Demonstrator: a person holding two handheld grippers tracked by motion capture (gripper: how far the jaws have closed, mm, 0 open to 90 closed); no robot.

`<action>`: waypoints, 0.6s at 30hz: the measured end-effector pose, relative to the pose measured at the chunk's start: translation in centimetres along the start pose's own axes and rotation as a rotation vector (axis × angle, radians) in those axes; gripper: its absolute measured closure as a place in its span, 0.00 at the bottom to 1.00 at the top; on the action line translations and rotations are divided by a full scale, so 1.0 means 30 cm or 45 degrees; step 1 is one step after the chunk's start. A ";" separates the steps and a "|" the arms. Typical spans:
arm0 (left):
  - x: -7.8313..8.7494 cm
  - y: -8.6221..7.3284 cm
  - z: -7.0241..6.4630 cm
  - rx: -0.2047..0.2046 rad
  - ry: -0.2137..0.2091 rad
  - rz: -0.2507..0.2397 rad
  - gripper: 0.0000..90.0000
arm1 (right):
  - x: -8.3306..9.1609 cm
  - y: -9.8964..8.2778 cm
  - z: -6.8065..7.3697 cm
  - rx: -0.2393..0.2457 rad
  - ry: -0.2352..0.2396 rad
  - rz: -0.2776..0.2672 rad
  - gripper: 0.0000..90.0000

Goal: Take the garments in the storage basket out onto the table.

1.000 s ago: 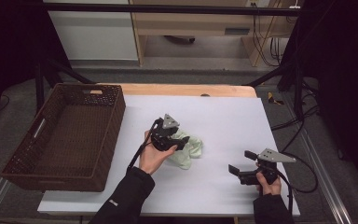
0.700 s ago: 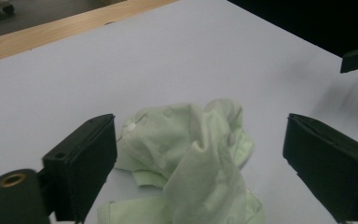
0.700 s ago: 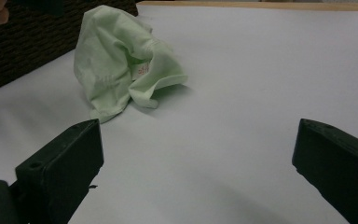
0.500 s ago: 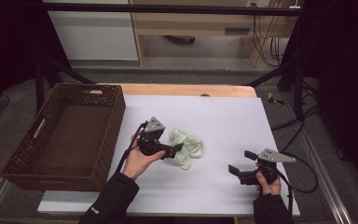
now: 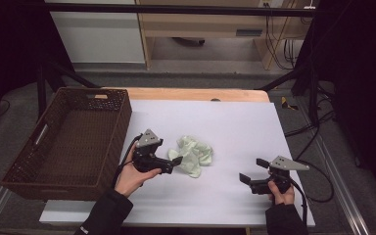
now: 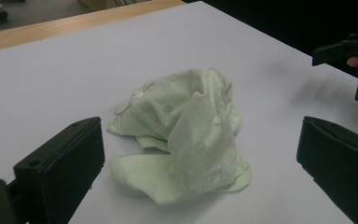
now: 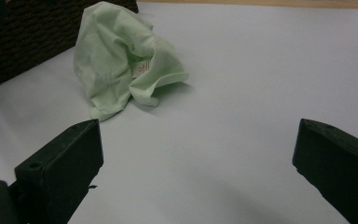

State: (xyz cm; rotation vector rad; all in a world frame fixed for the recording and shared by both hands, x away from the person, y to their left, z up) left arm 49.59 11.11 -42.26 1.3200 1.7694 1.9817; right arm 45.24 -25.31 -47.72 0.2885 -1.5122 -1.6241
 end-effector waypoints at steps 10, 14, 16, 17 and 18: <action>0.004 -0.064 0.004 -0.018 0.028 0.033 0.00 | -0.006 0.003 0.007 0.008 0.002 -0.001 0.02; -0.006 -0.094 0.012 -0.043 0.052 0.064 0.00 | -0.011 0.005 0.013 0.019 0.004 0.004 0.02; -0.010 -0.105 0.016 -0.043 0.061 0.076 0.00 | -0.015 0.007 0.016 0.024 0.008 0.004 0.02; -0.012 -0.111 0.019 -0.039 0.060 0.085 0.00 | -0.016 0.007 0.018 0.023 0.008 0.005 0.02; -0.014 -0.116 0.021 -0.029 0.054 0.089 0.01 | -0.018 0.008 0.019 0.024 0.003 0.008 0.02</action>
Point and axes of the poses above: each handheld gripper's, and its own axes: x roughly backward along the jaws, y roughly out of its top, z roughly to its left, the point moved 3 cm from there along -x, roughly forward along the jaws, and after that the axes turned 5 degrees about y, right-handed, at the moved point
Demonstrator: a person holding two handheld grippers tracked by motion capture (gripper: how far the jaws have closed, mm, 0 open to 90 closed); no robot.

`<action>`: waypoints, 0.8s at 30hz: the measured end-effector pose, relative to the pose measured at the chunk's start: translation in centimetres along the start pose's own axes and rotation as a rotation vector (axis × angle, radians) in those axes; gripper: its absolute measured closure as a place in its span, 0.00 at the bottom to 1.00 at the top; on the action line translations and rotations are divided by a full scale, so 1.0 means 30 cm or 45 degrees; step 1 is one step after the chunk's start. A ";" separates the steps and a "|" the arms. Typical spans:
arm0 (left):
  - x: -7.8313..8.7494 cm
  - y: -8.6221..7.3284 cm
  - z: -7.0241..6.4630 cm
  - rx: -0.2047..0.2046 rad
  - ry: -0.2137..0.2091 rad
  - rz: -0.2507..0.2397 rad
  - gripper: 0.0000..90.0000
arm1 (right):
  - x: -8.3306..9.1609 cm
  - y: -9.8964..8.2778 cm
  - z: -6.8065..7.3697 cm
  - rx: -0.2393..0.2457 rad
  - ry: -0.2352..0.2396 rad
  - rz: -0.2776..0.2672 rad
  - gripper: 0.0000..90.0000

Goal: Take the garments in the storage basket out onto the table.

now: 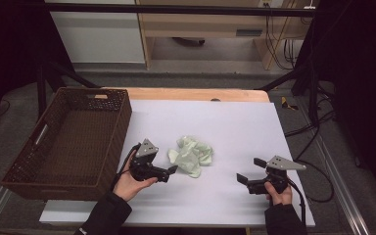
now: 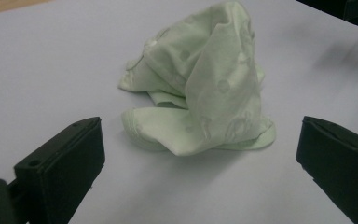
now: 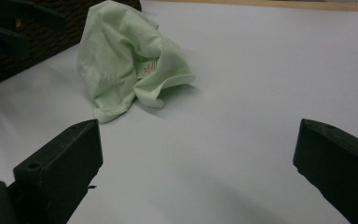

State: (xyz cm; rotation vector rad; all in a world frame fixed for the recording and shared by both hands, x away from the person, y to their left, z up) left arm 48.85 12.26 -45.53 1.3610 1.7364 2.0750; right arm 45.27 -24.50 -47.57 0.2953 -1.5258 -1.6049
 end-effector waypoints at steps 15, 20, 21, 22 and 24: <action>-0.034 -0.023 0.004 -0.011 -0.010 0.035 0.08 | -0.052 0.022 0.050 -0.005 0.001 0.013 0.03; -0.050 -0.030 0.000 -0.020 -0.023 0.062 0.14 | -0.086 0.027 0.078 0.011 0.009 0.034 0.04; -0.053 -0.032 0.000 -0.021 -0.028 0.070 0.16 | -0.091 0.028 0.083 0.012 0.012 0.040 0.04; -0.054 -0.032 -0.001 -0.025 -0.029 0.073 0.17 | -0.100 0.029 0.092 0.018 0.018 0.048 0.04; -0.058 -0.034 -0.001 -0.032 -0.026 0.077 0.20 | -0.115 0.030 0.107 0.027 0.022 0.062 0.04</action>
Point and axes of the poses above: each handheld gripper's, and its own axes: x roughly backward along the jaws, y roughly out of its top, z roughly to its left, the point moved 3 cm from there along -x, roughly forward along the jaws, and after that the axes turned 5 degrees about y, right-handed, at the moved point
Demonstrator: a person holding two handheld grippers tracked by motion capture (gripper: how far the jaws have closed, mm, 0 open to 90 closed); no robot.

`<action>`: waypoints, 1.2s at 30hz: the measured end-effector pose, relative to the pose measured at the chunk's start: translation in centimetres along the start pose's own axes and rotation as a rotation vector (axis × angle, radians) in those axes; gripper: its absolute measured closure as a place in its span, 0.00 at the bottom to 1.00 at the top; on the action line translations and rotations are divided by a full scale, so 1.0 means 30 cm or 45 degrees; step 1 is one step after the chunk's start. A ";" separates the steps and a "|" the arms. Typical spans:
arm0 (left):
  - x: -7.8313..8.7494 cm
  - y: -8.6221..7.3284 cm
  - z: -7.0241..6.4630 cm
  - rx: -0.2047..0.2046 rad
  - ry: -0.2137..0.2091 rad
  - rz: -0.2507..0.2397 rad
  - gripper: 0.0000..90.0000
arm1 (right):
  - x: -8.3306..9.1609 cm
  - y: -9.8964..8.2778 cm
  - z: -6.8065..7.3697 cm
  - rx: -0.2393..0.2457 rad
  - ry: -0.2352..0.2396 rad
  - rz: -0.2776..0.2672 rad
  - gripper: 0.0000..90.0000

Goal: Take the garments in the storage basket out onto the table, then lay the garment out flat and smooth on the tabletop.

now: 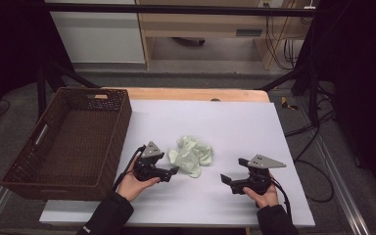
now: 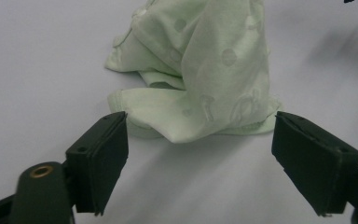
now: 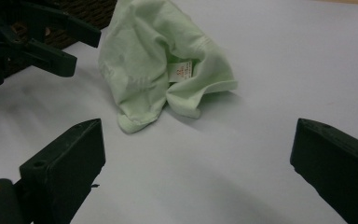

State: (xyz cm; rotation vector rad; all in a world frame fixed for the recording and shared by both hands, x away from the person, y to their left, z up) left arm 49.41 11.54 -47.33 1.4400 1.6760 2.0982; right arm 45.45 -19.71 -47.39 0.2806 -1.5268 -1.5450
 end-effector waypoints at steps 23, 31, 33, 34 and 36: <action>-0.060 -0.018 -0.008 -0.121 0.025 0.038 0.70 | -0.172 0.005 0.141 0.078 0.049 0.139 0.26; -0.067 -0.018 -0.013 -0.105 0.030 0.051 0.87 | -0.217 0.010 0.163 0.104 0.040 0.172 0.40; -0.064 -0.016 -0.016 -0.091 0.018 0.053 0.90 | -0.233 0.012 0.172 0.121 0.045 0.188 0.47; -0.063 -0.016 -0.017 -0.086 0.012 0.058 0.91 | -0.244 0.014 0.177 0.129 0.044 0.195 0.49; -0.060 -0.014 -0.018 -0.065 0.002 0.071 0.94 | -0.259 0.015 0.181 0.125 0.036 0.210 0.54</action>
Point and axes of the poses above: each handheld gripper's, and its own axes: x roughly backward along the jaws, y roughly out of its top, z roughly to its left, the point moved 3 cm from there along -x, roughly forward along the jaws, and after that the axes turned 5 degrees about y, right-handed, at the moved point
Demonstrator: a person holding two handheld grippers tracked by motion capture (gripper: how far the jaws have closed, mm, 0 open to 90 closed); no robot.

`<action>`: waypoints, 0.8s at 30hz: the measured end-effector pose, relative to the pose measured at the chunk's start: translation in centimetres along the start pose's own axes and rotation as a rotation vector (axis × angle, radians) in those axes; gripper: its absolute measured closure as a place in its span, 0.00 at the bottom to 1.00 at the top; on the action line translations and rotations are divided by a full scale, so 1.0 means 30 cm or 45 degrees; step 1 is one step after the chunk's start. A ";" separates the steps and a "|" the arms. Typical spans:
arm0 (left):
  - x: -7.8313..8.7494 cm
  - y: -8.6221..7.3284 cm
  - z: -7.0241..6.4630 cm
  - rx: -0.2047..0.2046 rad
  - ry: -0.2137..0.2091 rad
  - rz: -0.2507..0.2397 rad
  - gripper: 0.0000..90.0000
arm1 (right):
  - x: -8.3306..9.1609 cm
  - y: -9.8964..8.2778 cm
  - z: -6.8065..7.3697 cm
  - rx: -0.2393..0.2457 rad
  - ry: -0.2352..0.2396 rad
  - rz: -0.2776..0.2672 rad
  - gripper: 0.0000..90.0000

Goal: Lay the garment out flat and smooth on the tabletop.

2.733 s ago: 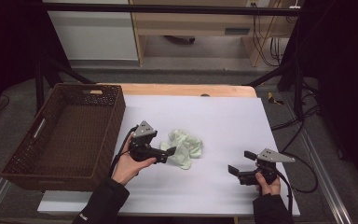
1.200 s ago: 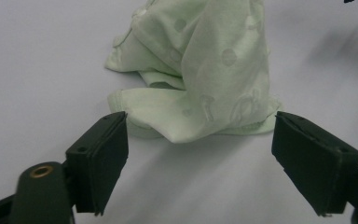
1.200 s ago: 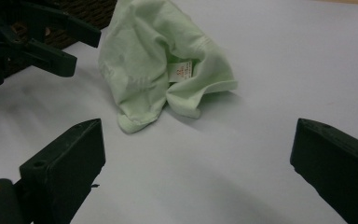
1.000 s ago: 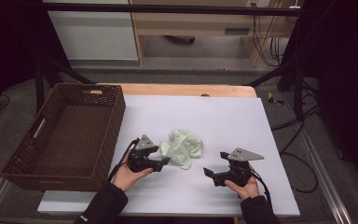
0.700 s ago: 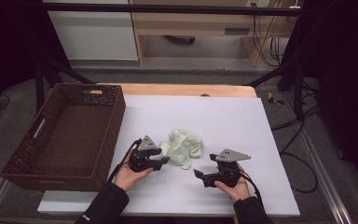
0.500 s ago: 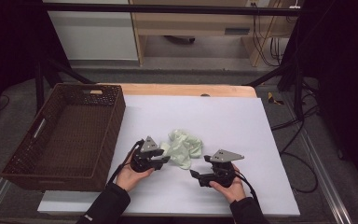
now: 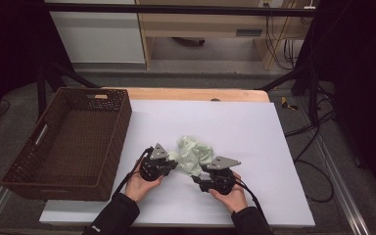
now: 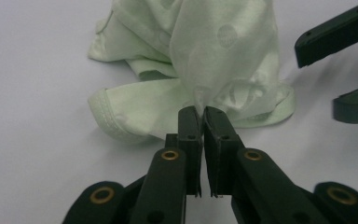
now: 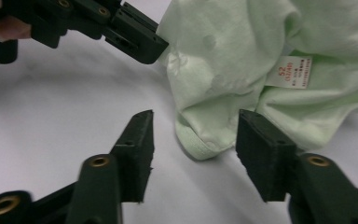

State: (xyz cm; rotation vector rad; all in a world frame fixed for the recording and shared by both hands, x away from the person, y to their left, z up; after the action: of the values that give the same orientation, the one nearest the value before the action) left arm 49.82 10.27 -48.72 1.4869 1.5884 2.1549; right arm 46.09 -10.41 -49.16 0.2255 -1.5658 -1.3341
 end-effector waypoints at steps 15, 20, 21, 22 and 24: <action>0.032 0.020 0.001 0.039 -0.015 -0.050 0.99 | -0.077 0.007 -0.015 0.031 -0.039 0.103 0.83; 0.039 0.024 0.000 0.055 -0.023 -0.062 0.99 | -0.076 0.007 -0.024 0.021 -0.033 0.113 0.98; 0.041 0.025 0.001 0.058 -0.032 -0.061 0.99 | -0.074 0.007 -0.025 0.020 -0.027 0.115 1.00; 0.042 0.026 0.001 0.060 -0.035 -0.061 0.99 | -0.071 0.008 -0.024 0.008 -0.013 0.112 1.00; 0.047 0.028 0.004 0.065 -0.034 -0.066 0.99 | -0.062 0.012 -0.019 0.010 0.008 0.107 1.00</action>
State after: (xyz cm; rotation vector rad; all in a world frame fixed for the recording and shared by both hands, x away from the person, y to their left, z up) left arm 49.52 10.75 -47.16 1.4655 1.6658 2.0736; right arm 47.53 -9.35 -49.97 0.1673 -1.5587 -1.2612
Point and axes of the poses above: each handheld gripper's, and its own axes: x roughly backward along the jaws, y roughly out of its top, z roughly to its left, the point moved 3 cm from there along -x, roughly forward along the jaws, and after that the axes turned 5 degrees about y, right-handed, at the moved point
